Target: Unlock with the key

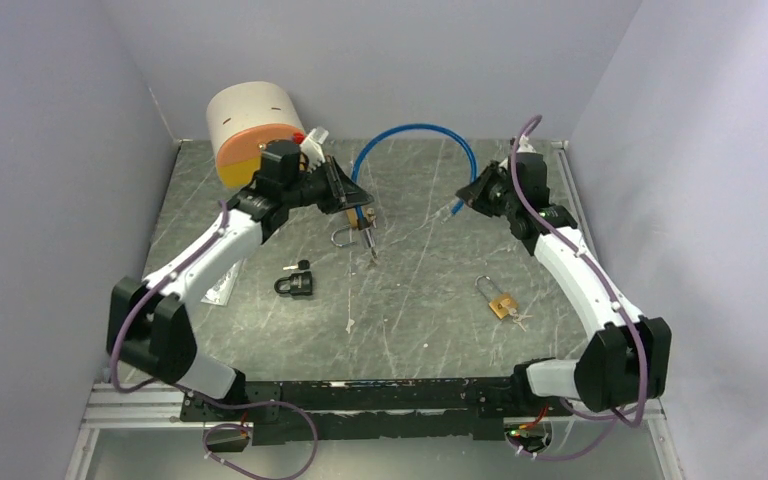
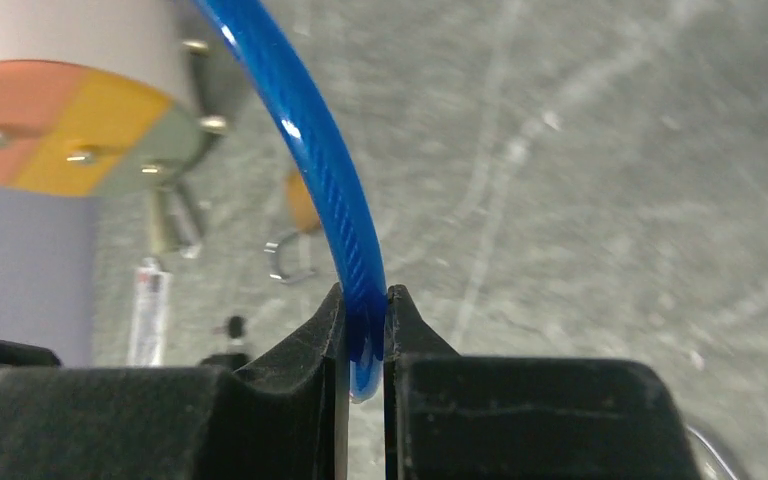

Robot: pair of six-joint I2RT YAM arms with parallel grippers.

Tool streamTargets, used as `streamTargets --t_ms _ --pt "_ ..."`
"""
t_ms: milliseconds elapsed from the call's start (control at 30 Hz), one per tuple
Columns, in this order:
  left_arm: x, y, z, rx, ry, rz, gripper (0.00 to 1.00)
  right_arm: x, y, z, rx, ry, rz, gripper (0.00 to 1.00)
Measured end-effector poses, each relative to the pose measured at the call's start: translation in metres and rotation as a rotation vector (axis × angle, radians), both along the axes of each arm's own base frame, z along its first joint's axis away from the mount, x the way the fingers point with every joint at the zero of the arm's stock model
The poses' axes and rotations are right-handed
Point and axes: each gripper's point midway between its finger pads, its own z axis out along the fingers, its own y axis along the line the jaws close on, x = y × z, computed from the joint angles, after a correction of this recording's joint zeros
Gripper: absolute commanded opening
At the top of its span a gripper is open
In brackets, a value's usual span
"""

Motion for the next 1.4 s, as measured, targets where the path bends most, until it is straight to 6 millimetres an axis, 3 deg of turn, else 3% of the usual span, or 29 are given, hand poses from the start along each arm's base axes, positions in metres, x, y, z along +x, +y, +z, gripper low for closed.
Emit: streamTargets --t_ms 100,267,400,633,833,933,1133,1267,1400 --pt "0.022 -0.001 -0.038 0.123 0.047 0.014 0.02 -0.004 -0.027 -0.047 -0.033 0.14 -0.058 0.0" --pt "0.068 0.0 -0.089 0.328 0.072 0.016 0.03 -0.011 -0.038 -0.101 -0.064 0.31 -0.08 0.0" --pt "0.098 0.016 -0.126 0.471 0.099 0.019 0.02 -0.008 -0.032 -0.132 -0.063 0.402 -0.054 0.0" --pt "0.138 0.081 -0.182 0.63 0.196 0.067 0.08 0.02 -0.01 -0.166 -0.023 0.505 0.001 0.02" --pt "0.158 0.115 -0.221 0.7 0.251 0.057 0.22 0.038 0.026 -0.187 -0.023 0.565 0.062 0.08" --pt "0.173 0.126 -0.222 0.722 0.233 0.088 0.33 0.044 0.039 -0.193 -0.032 0.584 0.078 0.14" --pt "0.172 0.135 -0.229 0.734 0.235 0.111 0.42 0.04 0.033 -0.204 -0.076 0.635 0.046 0.24" --pt "0.152 0.138 -0.242 0.729 0.276 0.113 0.44 0.039 0.023 -0.208 -0.111 0.646 0.008 0.29" --pt "0.138 0.138 -0.241 0.721 0.288 0.118 0.48 0.037 0.016 -0.212 -0.135 0.651 -0.01 0.39"
